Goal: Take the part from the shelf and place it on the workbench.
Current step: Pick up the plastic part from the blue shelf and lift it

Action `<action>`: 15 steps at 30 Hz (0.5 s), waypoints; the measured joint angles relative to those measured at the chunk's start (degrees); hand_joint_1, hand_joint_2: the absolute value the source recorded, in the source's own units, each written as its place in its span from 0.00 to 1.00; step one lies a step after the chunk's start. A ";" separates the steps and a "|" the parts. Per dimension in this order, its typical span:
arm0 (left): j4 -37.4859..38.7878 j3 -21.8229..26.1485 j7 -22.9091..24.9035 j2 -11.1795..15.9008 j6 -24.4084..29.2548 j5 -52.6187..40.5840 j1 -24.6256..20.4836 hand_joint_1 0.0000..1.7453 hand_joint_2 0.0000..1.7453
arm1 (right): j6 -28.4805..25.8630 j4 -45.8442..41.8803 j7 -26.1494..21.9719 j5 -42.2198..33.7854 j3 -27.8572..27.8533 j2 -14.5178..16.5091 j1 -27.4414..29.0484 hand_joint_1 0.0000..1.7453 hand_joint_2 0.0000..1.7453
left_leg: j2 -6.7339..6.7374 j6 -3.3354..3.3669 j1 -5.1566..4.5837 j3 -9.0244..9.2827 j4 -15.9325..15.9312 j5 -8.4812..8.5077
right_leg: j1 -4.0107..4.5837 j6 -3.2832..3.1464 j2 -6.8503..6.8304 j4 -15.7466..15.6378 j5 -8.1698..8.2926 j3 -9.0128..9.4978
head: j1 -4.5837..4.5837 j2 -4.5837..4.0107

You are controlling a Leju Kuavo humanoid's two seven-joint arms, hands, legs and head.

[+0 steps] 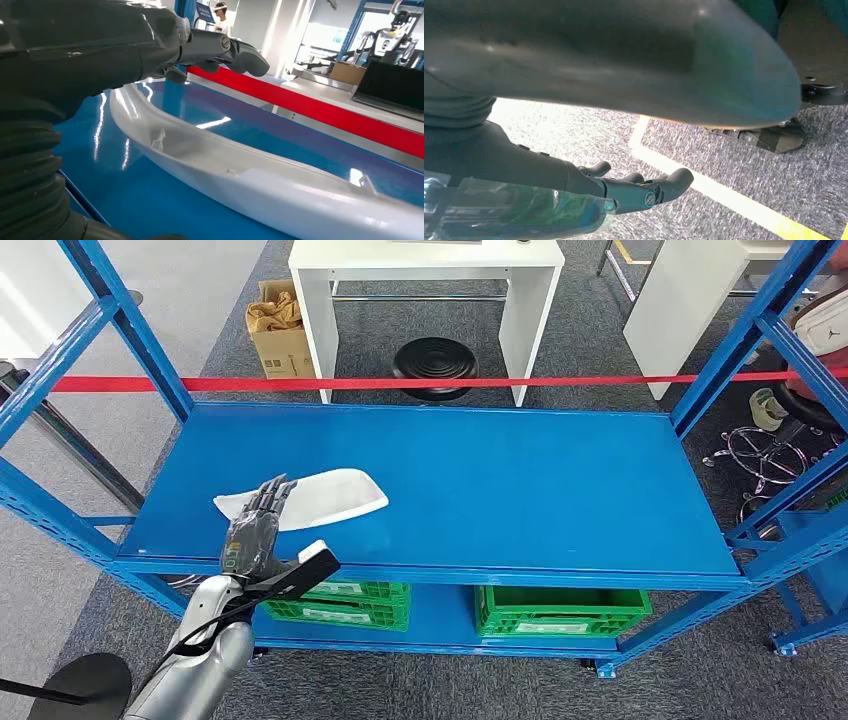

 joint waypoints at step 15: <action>3.91 0.45 -1.35 1.86 1.79 1.92 -0.94 0.00 1.00 | -0.05 0.00 -0.38 0.15 0.07 0.00 -0.01 0.00 0.00 | 0.00 0.00 0.00 0.01 0.00 0.01 | 0.00 0.00 0.00 0.00 0.00 -0.01 | 0.00 0.01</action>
